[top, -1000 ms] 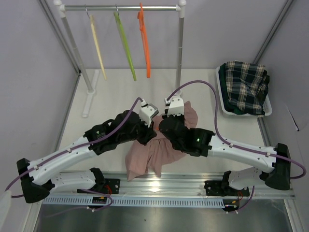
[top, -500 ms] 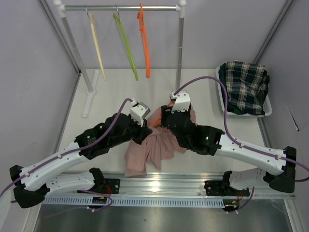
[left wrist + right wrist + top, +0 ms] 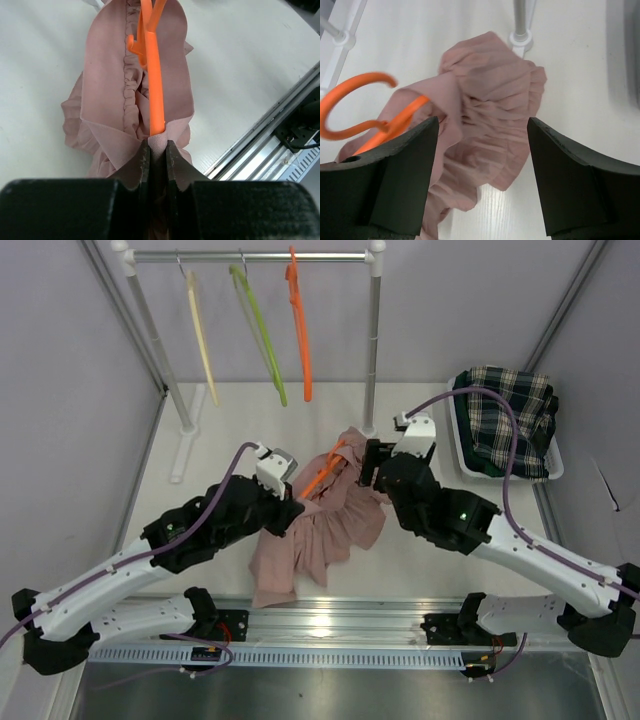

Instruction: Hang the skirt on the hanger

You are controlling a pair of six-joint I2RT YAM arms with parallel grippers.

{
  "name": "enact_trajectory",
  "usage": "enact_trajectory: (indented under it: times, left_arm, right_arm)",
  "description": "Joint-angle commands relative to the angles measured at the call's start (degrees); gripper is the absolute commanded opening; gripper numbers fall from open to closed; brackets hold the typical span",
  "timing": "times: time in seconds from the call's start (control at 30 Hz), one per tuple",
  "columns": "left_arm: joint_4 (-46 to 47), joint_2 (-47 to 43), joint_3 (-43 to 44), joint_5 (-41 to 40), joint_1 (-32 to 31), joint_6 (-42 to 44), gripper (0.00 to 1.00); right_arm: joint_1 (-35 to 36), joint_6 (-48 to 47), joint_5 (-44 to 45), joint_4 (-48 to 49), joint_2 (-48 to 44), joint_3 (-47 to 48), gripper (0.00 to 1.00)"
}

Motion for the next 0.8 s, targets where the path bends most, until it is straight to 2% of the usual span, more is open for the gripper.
enact_trajectory:
  times: [0.0, 0.13, 0.27, 0.43, 0.57, 0.77]
  left_arm:
    - [0.7, -0.4, 5.5, -4.7, 0.2, -2.0, 0.00]
    - [-3.5, 0.3, 7.9, -10.1, 0.5, -5.4, 0.00]
    - [-8.7, -1.6, 8.0, -14.5, 2.9, -9.7, 0.00]
    - [-11.1, -5.0, 5.5, -11.0, 6.4, -10.4, 0.00]
    - [-16.5, -7.1, 3.9, -12.8, 8.0, -12.9, 0.00]
    - [-19.5, -9.9, 0.0, -9.4, 15.5, -16.7, 0.00]
  right_arm:
    - [-3.5, 2.0, -2.1, -2.1, -3.8, 2.7, 0.77]
    - [-9.7, 2.5, -6.9, -3.9, -5.0, 2.6, 0.77]
    - [-12.2, 2.7, -10.0, -4.1, -5.7, 2.1, 0.77]
    - [-13.5, 2.5, -11.8, -3.8, -5.5, 1.9, 0.77]
    - [-14.8, 2.2, -13.5, -2.8, -4.8, 1.3, 0.77]
    - [-16.2, 2.2, -16.3, -1.3, -4.0, 0.5, 0.77]
